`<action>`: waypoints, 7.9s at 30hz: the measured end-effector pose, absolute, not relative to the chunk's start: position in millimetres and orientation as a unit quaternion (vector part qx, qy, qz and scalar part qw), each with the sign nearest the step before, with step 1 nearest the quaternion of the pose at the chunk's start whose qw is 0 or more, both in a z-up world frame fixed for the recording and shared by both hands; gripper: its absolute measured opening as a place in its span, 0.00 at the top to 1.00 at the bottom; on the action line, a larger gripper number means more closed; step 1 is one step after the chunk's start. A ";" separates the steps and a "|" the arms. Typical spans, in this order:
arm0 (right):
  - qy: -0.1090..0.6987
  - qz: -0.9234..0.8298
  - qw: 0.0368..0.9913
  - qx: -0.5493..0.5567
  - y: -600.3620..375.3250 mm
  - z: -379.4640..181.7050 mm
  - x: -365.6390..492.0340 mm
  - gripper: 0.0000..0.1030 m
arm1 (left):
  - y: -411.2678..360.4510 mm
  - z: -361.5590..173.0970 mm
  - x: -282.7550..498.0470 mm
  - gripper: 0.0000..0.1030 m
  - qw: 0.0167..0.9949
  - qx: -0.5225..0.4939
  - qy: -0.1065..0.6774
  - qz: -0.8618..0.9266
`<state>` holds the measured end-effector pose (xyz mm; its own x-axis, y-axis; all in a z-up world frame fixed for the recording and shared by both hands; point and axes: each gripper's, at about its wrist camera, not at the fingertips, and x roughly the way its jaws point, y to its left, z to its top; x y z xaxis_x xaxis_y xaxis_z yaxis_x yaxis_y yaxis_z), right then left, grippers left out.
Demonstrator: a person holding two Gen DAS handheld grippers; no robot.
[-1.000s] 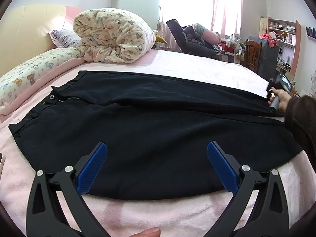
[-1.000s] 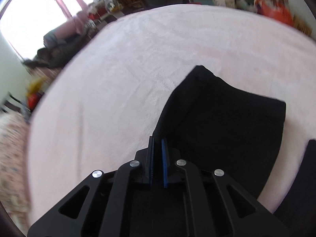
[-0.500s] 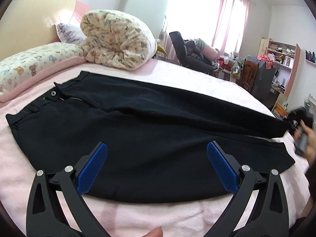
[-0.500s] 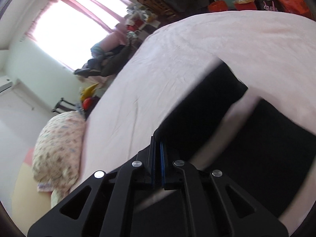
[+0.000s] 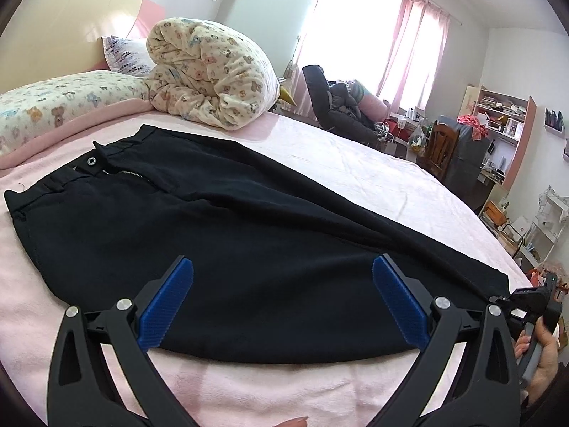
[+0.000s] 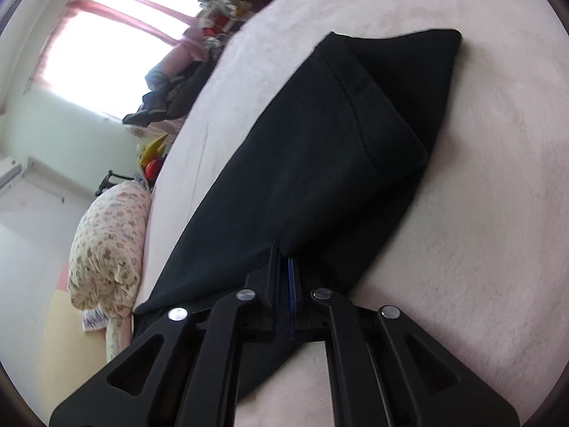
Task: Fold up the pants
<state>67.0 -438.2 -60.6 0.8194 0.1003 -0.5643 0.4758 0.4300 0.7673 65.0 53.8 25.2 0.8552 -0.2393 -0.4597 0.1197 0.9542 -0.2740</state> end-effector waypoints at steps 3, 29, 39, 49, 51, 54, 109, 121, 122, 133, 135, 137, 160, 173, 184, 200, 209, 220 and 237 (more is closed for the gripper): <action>0.284 -0.137 0.785 0.533 -437.8 -54.5 52.0 0.92 | 60.1 24.6 69.9 0.02 0.950 -0.142 0.260 -0.097; 0.380 0.091 0.659 0.642 -196.2 -51.7 300.3 0.58 | 171.3 9.4 87.3 0.02 0.865 -0.446 0.220 -0.070; 0.345 0.036 0.650 0.676 -208.7 -77.9 310.3 0.74 | 183.0 3.8 85.9 0.02 0.852 -0.468 0.226 -0.066; 0.311 0.119 0.713 0.617 -205.1 -43.1 289.9 0.97 | 184.0 8.2 82.3 0.02 0.870 -0.444 0.213 -0.038; 0.311 0.154 0.730 0.588 -203.6 -29.1 275.7 0.97 | 181.8 9.3 85.0 0.02 0.875 -0.428 0.222 -0.036; 0.318 0.197 0.747 0.550 -198.1 -15.8 247.8 0.97 | 177.6 10.5 88.7 0.02 0.882 -0.408 0.231 -0.039; 0.278 0.282 0.763 0.510 -198.9 -95.4 161.9 0.98 | 207.6 83.8 254.2 0.95 0.883 -0.374 0.282 0.040; 0.279 0.252 0.791 0.483 -235.5 -57.7 136.4 0.98 | 220.7 45.9 118.8 0.95 0.881 -0.396 0.251 0.063; 0.277 0.248 0.797 0.476 -240.8 -52.7 131.2 0.98 | 220.3 40.7 107.8 0.95 0.880 -0.402 0.244 0.066; 0.346 0.200 0.811 0.427 -253.9 -68.9 91.6 0.98 | 221.7 -26.7 61.2 0.94 0.830 -0.483 0.256 0.115; 0.354 0.191 0.810 0.427 -255.8 -73.9 87.0 0.98 | 216.5 -26.3 51.0 0.94 0.836 -0.475 0.241 0.131; 0.379 0.167 0.818 0.400 -254.4 -77.7 95.6 0.98 | 212.8 -31.7 46.5 0.94 0.834 -0.472 0.245 0.146; 0.339 0.017 0.728 0.596 -375.0 -74.8 113.6 0.59 | 175.6 -10.0 78.5 0.12 0.873 -0.411 0.263 -0.005; 0.301 -0.051 0.810 0.500 -396.4 -43.4 119.2 0.96 | 170.3 -13.7 74.3 0.12 0.883 -0.378 0.278 0.002; 0.318 -0.095 0.822 0.464 -439.1 -65.3 53.4 0.96 | 170.2 -15.4 71.1 0.12 0.885 -0.370 0.281 0.007; 0.229 -0.105 0.755 0.605 -502.9 -53.5 -28.5 0.61 | 171.0 -14.7 69.6 0.09 0.881 -0.381 0.280 -0.003; 0.227 -0.210 0.741 0.596 -513.8 -54.8 -23.5 0.61 | 169.4 -14.7 69.4 0.08 0.882 -0.378 0.281 -0.002; 0.263 -0.236 0.836 0.420 -516.0 -5.4 22.1 0.97 | 163.6 -14.4 71.8 0.08 0.887 -0.366 0.283 0.004; 0.283 -0.252 0.777 0.502 -563.7 -44.8 -2.1 0.59 | 164.3 -14.6 71.3 0.08 0.886 -0.368 0.282 0.003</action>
